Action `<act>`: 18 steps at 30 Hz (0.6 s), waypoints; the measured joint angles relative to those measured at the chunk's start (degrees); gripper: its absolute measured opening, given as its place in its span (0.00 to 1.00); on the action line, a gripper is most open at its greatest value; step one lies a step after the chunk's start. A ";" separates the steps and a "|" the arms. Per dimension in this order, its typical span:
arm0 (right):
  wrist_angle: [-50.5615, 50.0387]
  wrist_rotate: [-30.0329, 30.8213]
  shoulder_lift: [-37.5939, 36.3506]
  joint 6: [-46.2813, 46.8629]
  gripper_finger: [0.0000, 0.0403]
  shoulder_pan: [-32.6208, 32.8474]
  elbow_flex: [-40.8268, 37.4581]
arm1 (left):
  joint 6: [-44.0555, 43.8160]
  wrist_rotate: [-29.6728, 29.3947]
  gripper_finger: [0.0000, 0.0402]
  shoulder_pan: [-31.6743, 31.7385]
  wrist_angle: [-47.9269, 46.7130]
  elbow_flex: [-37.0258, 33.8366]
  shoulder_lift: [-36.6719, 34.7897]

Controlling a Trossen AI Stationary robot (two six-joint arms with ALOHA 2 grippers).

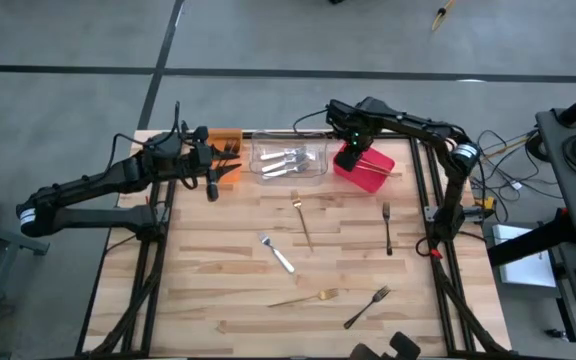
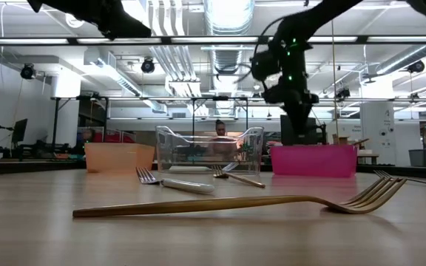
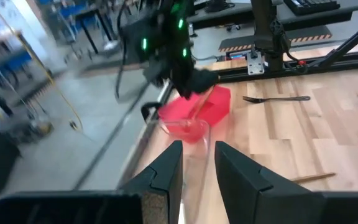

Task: Sort silverware by color (type)
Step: Put the black fork into the orange bin

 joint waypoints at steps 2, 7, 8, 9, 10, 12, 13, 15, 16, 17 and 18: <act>1.93 0.02 -2.17 -0.02 0.18 0.97 -0.41 | -3.22 0.07 0.19 -0.01 -1.32 0.00 -0.02; 9.91 0.06 -8.02 -0.18 0.14 3.89 -2.34 | -9.71 0.20 0.19 -0.01 -3.60 -2.30 0.00; 11.79 0.04 -9.15 -0.23 0.13 4.57 -2.80 | -10.83 0.22 0.19 -0.01 -3.64 -2.90 0.02; 13.78 0.02 -10.30 -0.72 0.12 5.29 -3.40 | -12.12 0.22 0.19 -0.01 -3.60 -3.48 0.02; 15.73 0.03 -11.44 -1.20 0.12 6.16 -4.12 | -13.55 0.22 0.19 -0.01 -3.52 -4.01 0.07; 20.05 0.04 -13.89 -2.45 0.11 7.91 -6.19 | -16.39 0.22 0.19 -0.01 -3.97 -4.66 0.40; 22.37 0.03 -15.08 -2.61 0.11 8.82 -7.43 | -17.76 0.22 0.19 -0.01 -4.43 -4.76 0.70; 26.76 0.02 -17.32 -2.63 0.11 10.79 -10.13 | -20.00 0.22 0.19 -0.01 -4.69 -4.76 1.22; 28.67 0.00 -18.43 -2.59 0.11 11.76 -11.65 | -20.86 0.23 0.19 -0.01 -4.70 -4.76 1.53; 30.46 0.02 -19.52 -2.60 0.11 12.78 -13.22 | -21.58 0.24 0.19 -0.01 -4.69 -4.76 1.86; 32.23 0.01 -20.60 -2.60 0.11 13.89 -14.79 | -22.07 0.22 0.19 -0.01 -4.68 -4.76 2.23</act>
